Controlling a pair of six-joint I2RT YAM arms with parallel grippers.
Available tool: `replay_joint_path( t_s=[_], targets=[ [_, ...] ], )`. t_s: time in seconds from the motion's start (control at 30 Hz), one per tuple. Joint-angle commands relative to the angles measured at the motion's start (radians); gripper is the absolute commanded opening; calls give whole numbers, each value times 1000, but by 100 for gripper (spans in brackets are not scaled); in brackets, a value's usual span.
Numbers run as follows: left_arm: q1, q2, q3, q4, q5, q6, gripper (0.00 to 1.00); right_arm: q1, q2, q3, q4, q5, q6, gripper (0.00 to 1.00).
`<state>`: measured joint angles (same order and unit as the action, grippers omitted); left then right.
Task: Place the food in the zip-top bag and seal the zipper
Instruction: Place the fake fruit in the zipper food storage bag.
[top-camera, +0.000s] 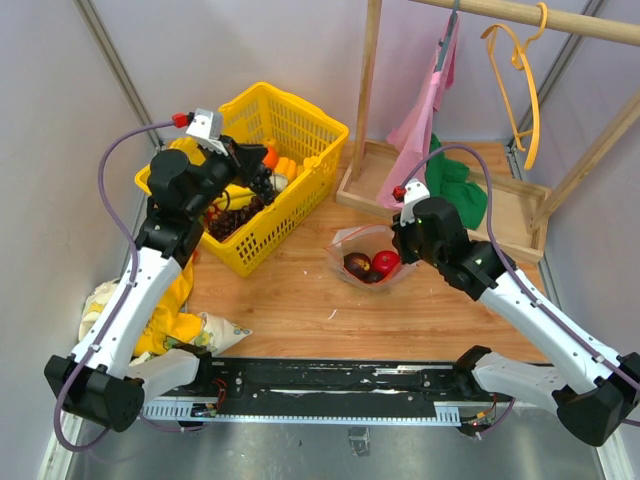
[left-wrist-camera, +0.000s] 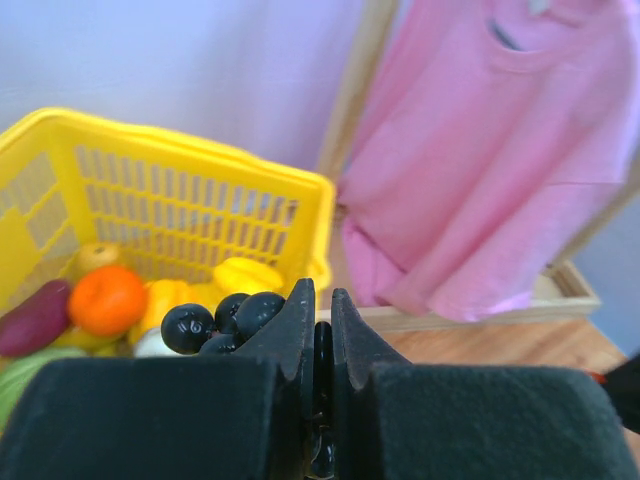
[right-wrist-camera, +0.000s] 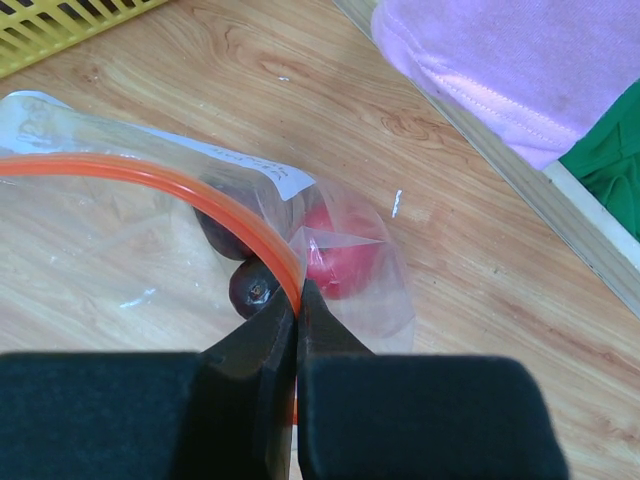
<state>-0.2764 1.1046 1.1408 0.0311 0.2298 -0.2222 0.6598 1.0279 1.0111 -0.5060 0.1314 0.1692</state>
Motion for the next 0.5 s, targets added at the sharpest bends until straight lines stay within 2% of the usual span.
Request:
replay_joint_path(
  t_s=[0.0, 0.47],
  targets=[
    [-72, -25, 29, 96, 126, -10, 0, -16, 4, 42, -3, -17, 21, 1],
    [-388, -56, -69, 359, 101, 15, 0, -16, 1, 41, 9, -35, 36, 1]
  ],
)
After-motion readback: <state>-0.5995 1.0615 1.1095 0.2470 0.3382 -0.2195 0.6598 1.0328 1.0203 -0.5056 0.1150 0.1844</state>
